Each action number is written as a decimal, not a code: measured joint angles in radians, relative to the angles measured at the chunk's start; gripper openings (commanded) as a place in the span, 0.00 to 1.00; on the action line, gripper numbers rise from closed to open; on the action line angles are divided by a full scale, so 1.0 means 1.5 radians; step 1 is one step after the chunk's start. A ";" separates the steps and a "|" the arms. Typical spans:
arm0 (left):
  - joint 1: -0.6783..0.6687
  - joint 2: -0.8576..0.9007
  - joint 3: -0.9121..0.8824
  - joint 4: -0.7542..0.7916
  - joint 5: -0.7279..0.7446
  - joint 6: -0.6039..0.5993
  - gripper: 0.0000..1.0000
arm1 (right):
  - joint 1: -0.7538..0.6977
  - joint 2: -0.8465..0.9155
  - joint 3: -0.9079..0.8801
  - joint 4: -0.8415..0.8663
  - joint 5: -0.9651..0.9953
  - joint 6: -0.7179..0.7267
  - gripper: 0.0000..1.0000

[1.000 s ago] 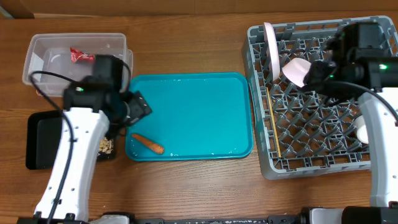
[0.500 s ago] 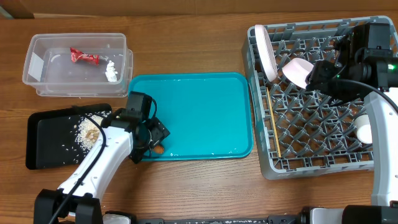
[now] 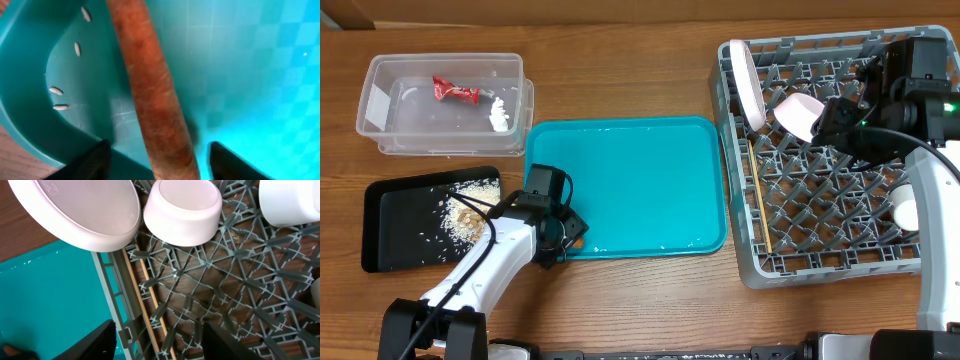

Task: Sort waste into correct bins and load items into the dishwasher
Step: 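Grasp the carrot with the left gripper and lift it off the teal tray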

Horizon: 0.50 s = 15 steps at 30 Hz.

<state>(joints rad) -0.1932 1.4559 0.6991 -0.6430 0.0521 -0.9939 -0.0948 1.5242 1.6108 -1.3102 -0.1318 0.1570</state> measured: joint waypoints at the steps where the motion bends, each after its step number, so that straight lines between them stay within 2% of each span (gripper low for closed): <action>1: 0.000 0.000 -0.001 0.000 0.000 -0.001 0.47 | 0.000 0.000 0.000 0.001 0.000 0.000 0.57; 4: 0.000 0.000 -0.002 0.012 -0.002 -0.001 0.34 | 0.000 0.000 0.000 0.000 0.000 0.000 0.57; 6: 0.000 0.000 -0.002 0.020 -0.003 0.000 0.31 | 0.000 0.000 0.000 -0.002 0.000 0.000 0.57; 8: 0.000 0.000 -0.002 0.024 -0.005 -0.001 0.21 | 0.000 0.000 0.000 -0.005 0.000 0.000 0.57; 10: 0.000 0.000 -0.002 0.025 -0.005 0.000 0.16 | 0.000 0.000 0.000 -0.006 0.000 0.000 0.57; 15: 0.000 -0.001 0.000 0.023 -0.007 0.004 0.14 | 0.000 0.000 0.000 -0.007 0.000 0.000 0.57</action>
<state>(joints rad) -0.1932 1.4551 0.6987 -0.6090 0.0414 -0.9882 -0.0948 1.5242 1.6108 -1.3212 -0.1314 0.1566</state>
